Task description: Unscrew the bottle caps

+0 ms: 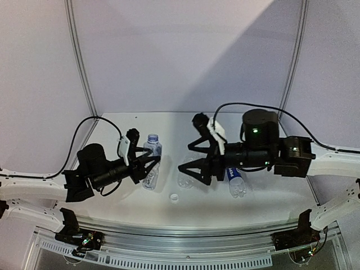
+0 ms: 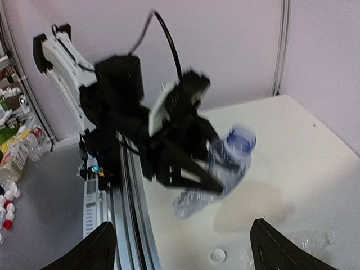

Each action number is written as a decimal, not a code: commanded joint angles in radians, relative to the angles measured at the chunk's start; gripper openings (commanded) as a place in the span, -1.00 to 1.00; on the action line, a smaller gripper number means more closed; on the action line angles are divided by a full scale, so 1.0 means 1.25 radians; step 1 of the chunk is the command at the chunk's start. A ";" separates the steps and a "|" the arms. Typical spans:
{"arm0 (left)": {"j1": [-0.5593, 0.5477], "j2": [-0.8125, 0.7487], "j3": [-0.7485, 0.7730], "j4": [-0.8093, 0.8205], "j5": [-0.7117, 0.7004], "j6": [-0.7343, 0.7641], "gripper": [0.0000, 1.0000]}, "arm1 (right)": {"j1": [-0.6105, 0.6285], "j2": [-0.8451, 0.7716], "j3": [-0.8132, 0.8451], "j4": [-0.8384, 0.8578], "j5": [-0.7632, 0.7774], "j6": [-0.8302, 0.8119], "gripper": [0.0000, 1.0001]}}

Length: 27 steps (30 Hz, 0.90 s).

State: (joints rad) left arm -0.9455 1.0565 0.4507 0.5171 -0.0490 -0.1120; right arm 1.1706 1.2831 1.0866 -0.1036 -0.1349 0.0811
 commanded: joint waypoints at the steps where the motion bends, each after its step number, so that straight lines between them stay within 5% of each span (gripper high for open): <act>1: -0.008 0.101 0.052 0.037 0.270 0.022 -0.97 | 0.000 0.006 -0.063 0.123 -0.016 0.027 0.68; 18: -0.057 0.167 0.075 0.066 0.351 0.035 -0.97 | -0.002 0.067 -0.037 0.136 0.095 0.087 0.64; 27: -0.066 0.171 0.083 0.049 0.353 0.048 -0.96 | -0.009 0.105 -0.023 0.137 0.061 0.106 0.34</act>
State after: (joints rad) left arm -1.0080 1.2583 0.5251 0.5797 0.3779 -0.0723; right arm 1.1667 1.4052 1.0374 0.0540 -0.0441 0.1944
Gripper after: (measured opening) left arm 0.423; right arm 0.702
